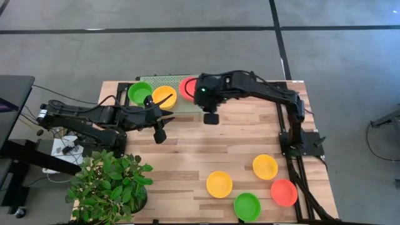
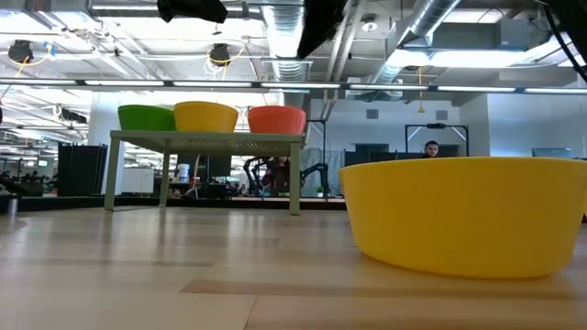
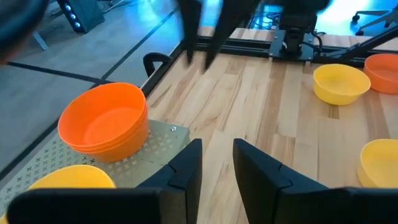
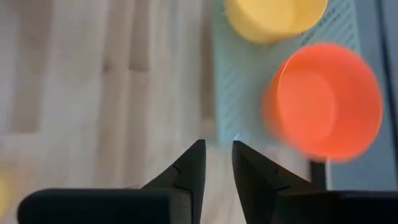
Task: Pick & Place Mini bowls
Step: Stack the yellow bowl on top of the stacked yellow bowls on the shelf
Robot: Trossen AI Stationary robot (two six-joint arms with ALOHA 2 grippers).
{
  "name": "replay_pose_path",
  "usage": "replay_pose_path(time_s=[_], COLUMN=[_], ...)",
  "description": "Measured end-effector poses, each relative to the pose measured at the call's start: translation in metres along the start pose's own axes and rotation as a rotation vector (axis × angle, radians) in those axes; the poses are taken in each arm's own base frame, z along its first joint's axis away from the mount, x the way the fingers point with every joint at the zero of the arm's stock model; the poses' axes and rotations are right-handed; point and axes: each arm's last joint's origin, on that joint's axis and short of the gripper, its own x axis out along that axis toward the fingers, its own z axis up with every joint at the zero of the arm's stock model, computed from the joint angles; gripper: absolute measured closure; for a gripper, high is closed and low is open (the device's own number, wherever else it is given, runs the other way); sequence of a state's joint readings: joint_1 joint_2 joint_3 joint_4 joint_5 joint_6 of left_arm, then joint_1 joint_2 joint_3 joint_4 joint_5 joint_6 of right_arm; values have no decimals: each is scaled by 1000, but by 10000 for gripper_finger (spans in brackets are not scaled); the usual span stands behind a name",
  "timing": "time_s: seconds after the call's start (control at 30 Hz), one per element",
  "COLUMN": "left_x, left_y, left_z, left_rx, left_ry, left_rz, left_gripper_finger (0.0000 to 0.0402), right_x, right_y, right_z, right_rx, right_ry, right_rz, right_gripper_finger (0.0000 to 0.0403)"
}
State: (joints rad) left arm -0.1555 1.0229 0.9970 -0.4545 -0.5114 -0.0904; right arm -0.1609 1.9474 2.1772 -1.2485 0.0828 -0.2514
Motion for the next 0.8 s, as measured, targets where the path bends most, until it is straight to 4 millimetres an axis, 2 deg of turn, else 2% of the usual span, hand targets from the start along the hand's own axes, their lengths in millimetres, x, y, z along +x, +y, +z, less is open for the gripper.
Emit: replay_pose_path(time_s=[0.07,0.23,0.37,0.5,0.6,0.7,0.8], left_x=[0,-1,-3,-5,-8,-8,-6], left_y=[0,-2,-6,-11,-16,-21,-23], left_z=[0,0,0,0,-1,-6,-11], left_rx=[-1,-27,-32,-52,-41,-25,-13], left_ry=[0,-4,-9,-11,-13,-2,9], left_rz=[0,-10,-28,-53,-78,-94,-101], left_gripper_finger=[309,309,309,309,309,309,309], right_x=[-15,-32,-44,-53,-56,-45,-30], right_y=[9,33,55,81,99,119,139], right_z=[-1,-8,-24,-56,-92,-134,-165], right_rx=[15,73,105,179,302,428,429], right_ry=[34,97,123,126,66,61,3], right_rz=[21,60,54,7,-15,16,81], right_gripper_finger=[332,334,334,334,334,334,334])
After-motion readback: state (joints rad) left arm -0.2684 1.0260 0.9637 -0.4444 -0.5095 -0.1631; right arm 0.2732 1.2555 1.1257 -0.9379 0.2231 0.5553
